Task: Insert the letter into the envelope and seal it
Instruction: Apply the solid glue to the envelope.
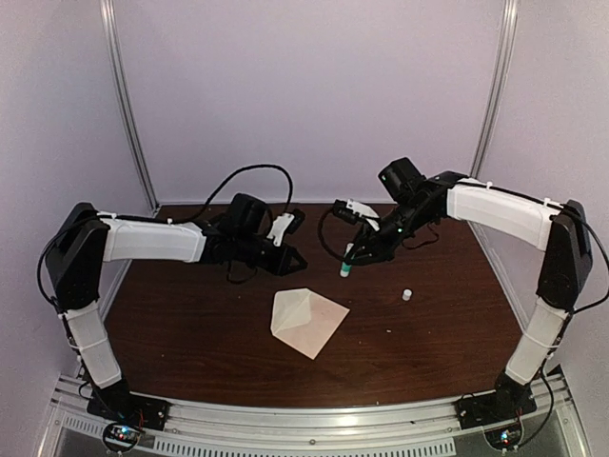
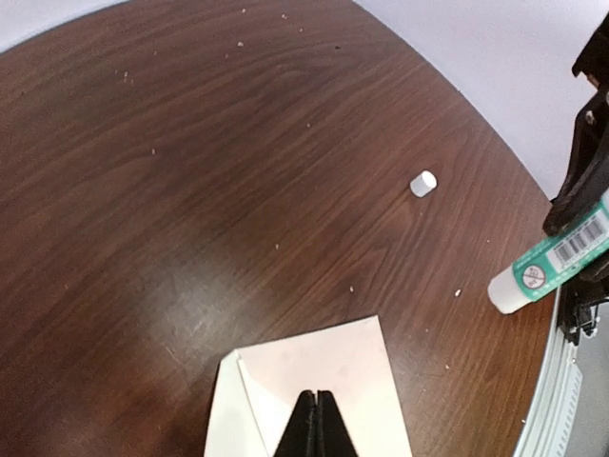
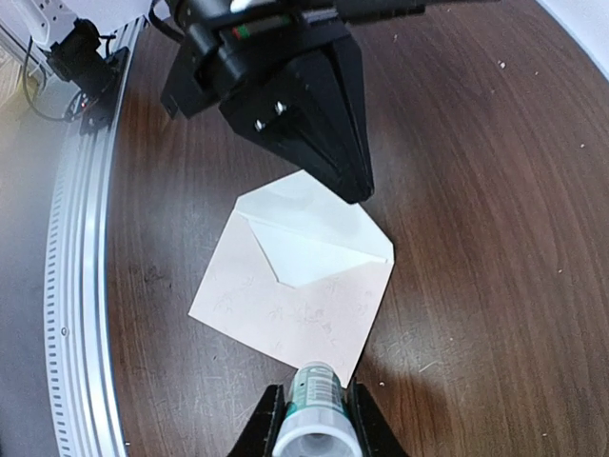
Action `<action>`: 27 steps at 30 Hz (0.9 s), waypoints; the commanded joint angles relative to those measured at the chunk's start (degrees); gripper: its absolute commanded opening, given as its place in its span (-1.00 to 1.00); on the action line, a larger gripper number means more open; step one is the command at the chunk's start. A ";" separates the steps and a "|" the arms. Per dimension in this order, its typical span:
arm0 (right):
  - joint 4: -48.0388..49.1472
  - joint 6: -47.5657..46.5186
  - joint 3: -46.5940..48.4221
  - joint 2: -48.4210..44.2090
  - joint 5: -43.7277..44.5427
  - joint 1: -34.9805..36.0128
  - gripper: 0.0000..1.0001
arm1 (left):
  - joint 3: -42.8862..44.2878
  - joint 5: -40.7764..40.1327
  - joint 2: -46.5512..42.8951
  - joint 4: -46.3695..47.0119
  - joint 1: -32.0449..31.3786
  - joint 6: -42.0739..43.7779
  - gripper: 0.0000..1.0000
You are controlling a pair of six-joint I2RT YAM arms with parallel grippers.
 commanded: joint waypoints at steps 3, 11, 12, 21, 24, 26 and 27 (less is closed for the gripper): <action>3.92 -2.03 -2.99 0.99 3.02 4.48 -1.00 | -9.62 8.24 -6.44 1.20 -0.11 -8.81 -1.00; 6.95 -2.42 -1.15 7.89 5.92 8.70 -1.00 | -22.87 14.08 -7.60 13.05 -0.19 -14.32 -1.00; 7.50 -2.31 -1.23 8.32 6.24 9.01 -1.00 | -23.49 13.67 -7.27 13.38 -0.19 -14.26 -1.00; 11.40 -1.08 -3.26 10.00 8.63 12.28 -1.00 | -24.35 14.55 -3.21 16.08 -0.28 -15.10 -1.00; 11.38 -0.59 -2.90 10.52 8.95 12.47 -1.00 | -24.06 14.62 -2.05 15.96 -0.37 -15.18 -1.00; 11.54 -0.36 -2.87 10.67 9.17 12.53 -1.00 | -23.95 14.63 -1.38 15.81 -0.45 -15.33 -1.00; 11.63 -0.30 -2.90 10.73 9.18 12.48 -1.00 | -23.89 14.74 -1.00 15.69 -0.57 -15.34 -1.00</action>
